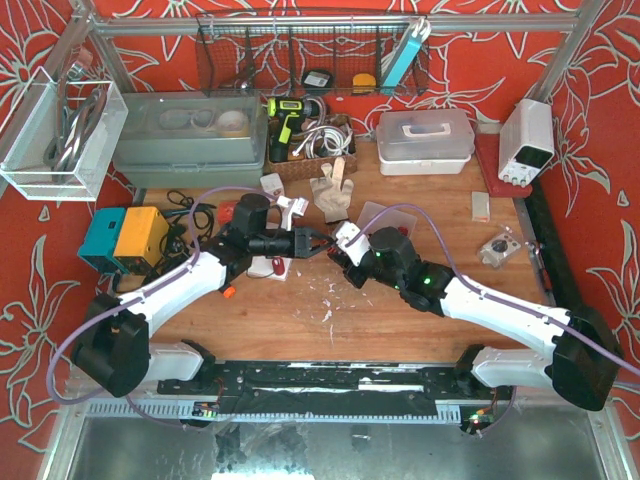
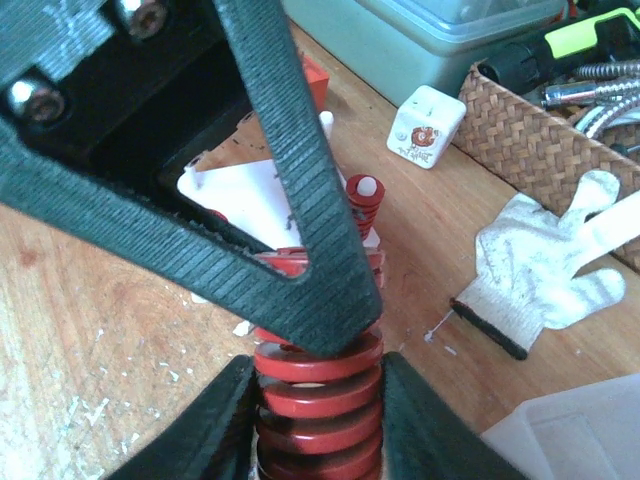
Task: Install the large spring
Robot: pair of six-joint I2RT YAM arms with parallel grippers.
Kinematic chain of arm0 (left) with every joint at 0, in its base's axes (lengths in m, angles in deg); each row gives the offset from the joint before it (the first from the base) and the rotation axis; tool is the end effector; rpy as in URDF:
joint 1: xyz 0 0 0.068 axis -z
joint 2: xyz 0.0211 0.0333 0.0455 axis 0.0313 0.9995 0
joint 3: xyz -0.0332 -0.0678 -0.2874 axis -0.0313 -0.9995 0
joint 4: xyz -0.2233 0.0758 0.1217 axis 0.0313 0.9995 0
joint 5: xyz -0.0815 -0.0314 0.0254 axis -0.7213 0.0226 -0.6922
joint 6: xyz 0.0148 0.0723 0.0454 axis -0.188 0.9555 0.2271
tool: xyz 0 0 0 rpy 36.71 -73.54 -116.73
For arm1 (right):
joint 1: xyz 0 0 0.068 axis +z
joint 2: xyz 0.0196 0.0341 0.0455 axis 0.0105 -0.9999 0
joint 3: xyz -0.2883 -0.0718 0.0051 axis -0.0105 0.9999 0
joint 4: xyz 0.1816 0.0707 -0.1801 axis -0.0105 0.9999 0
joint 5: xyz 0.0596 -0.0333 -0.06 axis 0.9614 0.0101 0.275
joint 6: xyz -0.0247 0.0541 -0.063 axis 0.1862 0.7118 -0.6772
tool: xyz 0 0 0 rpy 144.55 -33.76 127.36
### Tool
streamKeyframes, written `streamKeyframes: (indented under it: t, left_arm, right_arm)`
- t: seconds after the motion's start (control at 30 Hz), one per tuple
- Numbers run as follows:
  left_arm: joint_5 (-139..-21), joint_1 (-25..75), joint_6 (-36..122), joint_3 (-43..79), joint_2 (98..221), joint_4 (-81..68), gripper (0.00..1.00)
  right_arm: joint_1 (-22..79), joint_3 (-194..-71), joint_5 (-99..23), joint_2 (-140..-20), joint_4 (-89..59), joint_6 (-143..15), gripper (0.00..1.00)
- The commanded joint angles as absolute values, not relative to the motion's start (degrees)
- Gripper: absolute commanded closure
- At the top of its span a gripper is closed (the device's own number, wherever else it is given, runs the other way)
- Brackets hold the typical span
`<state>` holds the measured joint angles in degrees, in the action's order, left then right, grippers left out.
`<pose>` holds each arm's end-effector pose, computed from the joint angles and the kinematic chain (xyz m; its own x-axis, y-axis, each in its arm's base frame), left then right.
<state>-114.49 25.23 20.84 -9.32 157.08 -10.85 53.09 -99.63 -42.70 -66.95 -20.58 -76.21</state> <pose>0.2485 -0.1852 0.2768 -0.7733 -0.0644 -0.6308 0.5598 0.3979 -0.7268 0.1766 0.2461 0.2749 -0.1339 -0.3353 -0.9325 -0.8451 0.5301 -0.0693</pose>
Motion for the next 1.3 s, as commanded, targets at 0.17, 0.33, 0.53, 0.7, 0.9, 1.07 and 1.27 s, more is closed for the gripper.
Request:
streamKeyframes:
  t: [0.17,0.33,0.53,0.7,0.9,1.07,1.27]
  left_arm:
    - [-98.8,22.5,26.4,-8.4,153.8,-11.5,1.0]
    - [-78.5,19.7,33.3,-8.7,152.4,-10.8,1.0]
    - [-67.3,15.1,37.0,-8.1,155.8,-11.4,1.0]
    - [-65.5,11.9,37.2,-7.2,160.3,-12.1,1.0]
    - [-63.7,11.4,38.6,-4.4,165.9,-11.6,1.0]
    - [-63.1,11.4,38.7,-2.2,169.2,-9.9,1.0]
    - [-61.2,11.3,39.2,-2.8,168.8,-9.4,1.0]
  right_arm:
    - [53.2,-99.1,-58.8,-65.1,-21.3,-71.1,0.12]
    - [51.5,-96.1,-67.3,-61.6,-23.1,-67.2,0.01]
    - [49.2,-93.5,-71.0,-60.2,-24.4,-63.6,0.01]
    - [48.2,-93.6,-70.2,-61.2,-24.1,-62.8,0.01]
    - [47.8,-93.5,-69.1,-60.8,-23.9,-62.7,0.01]
    - [47.4,-93.4,-68.3,-60.4,-23.9,-62.7,0.01]
    - [47.0,-93.6,-67.3,-60.8,-23.8,-62.6,0.01]
